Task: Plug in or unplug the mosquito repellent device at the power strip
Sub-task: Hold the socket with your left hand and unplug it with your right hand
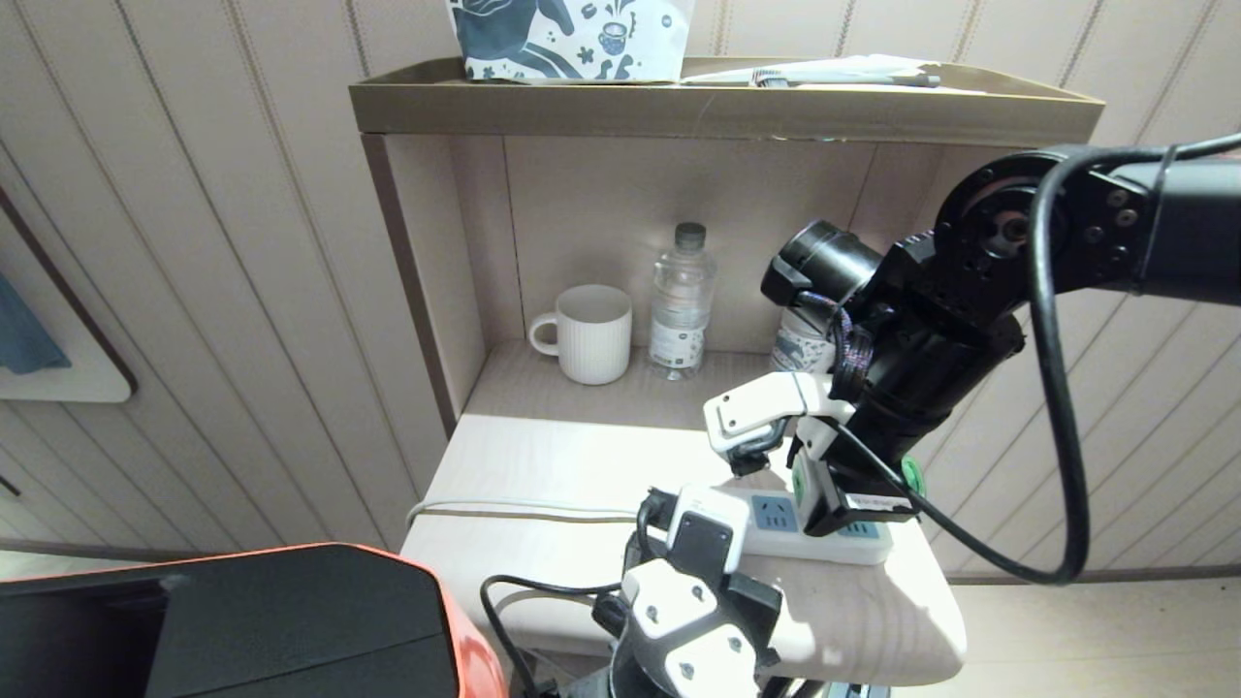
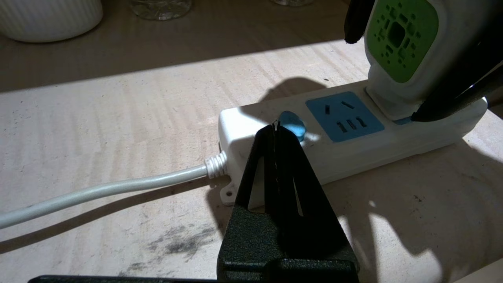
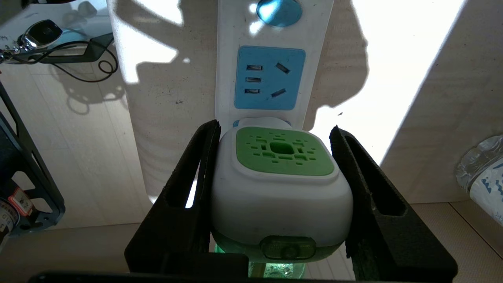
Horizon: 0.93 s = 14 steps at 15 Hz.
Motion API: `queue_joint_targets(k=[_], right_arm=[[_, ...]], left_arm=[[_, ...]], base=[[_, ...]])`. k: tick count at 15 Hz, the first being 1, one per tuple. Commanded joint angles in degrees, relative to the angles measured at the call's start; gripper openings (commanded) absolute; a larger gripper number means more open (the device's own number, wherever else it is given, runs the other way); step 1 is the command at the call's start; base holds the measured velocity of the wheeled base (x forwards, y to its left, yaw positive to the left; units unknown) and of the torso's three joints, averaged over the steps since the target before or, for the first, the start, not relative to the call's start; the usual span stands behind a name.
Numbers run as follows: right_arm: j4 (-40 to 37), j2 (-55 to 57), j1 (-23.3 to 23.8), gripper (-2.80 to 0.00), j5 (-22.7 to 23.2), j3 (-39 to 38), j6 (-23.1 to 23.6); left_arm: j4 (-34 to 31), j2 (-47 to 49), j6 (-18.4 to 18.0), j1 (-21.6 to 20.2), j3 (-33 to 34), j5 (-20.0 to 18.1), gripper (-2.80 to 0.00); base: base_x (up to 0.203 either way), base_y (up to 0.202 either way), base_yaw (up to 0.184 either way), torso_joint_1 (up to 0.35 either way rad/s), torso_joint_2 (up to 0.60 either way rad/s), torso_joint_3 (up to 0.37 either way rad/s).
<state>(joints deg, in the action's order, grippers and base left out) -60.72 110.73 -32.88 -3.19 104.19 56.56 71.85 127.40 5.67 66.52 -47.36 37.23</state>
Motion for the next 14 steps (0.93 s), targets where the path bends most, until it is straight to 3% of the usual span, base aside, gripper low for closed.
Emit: queue_joint_targets(k=[1,14], right_arm=[[-0.36,0.16,0.15,-2.8,-0.15,0.13,0.3],[0.87,1.16,0.89,-2.8,-0.15,1.01,-0.04]], left_arm=[[1.53,-0.75,0.04,-0.07,2.25,0.92,-2.8],[0.82,-1.37,-1.85,2.74,-2.38,2.85,-2.8]], base=[[0.0,0.0,0.0,0.0,0.0,0.0],[0.0,0.0,0.0,0.0,0.0,0.0]])
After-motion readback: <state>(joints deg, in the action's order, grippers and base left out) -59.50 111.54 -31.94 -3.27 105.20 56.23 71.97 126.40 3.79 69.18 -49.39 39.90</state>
